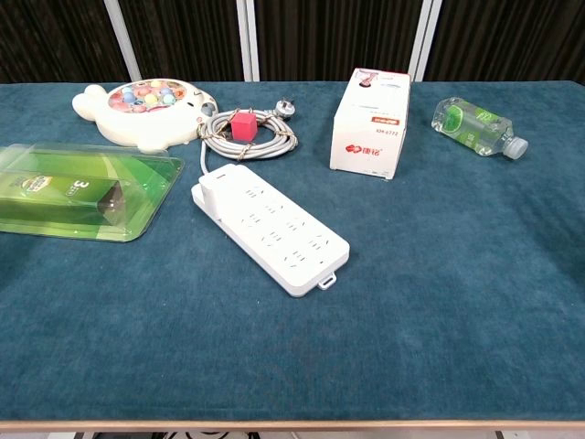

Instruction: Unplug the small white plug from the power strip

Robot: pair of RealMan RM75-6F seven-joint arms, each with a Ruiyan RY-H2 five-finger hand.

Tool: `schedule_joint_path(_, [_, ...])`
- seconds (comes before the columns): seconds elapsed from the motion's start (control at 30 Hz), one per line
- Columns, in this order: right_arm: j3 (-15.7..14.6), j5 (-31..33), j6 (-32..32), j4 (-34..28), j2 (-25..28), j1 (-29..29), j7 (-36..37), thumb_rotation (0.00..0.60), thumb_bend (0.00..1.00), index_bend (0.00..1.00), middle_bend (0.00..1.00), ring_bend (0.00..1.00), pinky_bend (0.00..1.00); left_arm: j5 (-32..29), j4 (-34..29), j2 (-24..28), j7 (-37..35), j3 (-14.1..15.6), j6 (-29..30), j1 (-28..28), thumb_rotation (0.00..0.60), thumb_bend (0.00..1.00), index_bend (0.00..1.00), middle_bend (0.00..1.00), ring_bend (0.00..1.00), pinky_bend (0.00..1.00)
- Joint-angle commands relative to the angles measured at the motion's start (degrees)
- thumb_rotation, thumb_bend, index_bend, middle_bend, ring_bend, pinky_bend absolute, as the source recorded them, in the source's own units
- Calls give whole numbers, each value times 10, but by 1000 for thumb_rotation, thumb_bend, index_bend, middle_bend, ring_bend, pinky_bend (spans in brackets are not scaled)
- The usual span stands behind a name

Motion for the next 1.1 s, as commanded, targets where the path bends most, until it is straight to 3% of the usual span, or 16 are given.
schedule_joint_path(0.03, [0, 0, 1, -1, 0, 0, 0, 600, 238, 0, 0, 0, 0, 1, 0, 0, 0, 0, 0, 0, 600, 0, 9, 7, 0, 0])
schedule_joint_path(0.5, [-3, -11, 5, -9, 5, 0, 4, 600, 238, 0, 0, 0, 0, 4, -1, 0, -3, 1, 0, -2, 600, 0, 8, 8, 0, 0])
schedule_joint_path(0.87, [-14, -70, 0, 12, 0, 28, 24, 600, 238, 0, 0, 0, 0, -4, -16, 6, 11, -3, -15, -9, 600, 0, 8, 9, 0, 0])
schedule_joint_path(1.0, [-15, -115, -18, 7, 1, 64, 12, 600, 307, 0, 0, 0, 0, -4, -32, 10, 21, -11, -33, -27, 600, 0, 9, 9, 0, 0])
schedule_joint_path(1.1, [-16, -138, -41, -10, -1, 88, -17, 600, 411, 0, 0, 0, 0, -6, -59, 21, 35, -20, -53, -45, 600, 0, 12, 10, 0, 0])
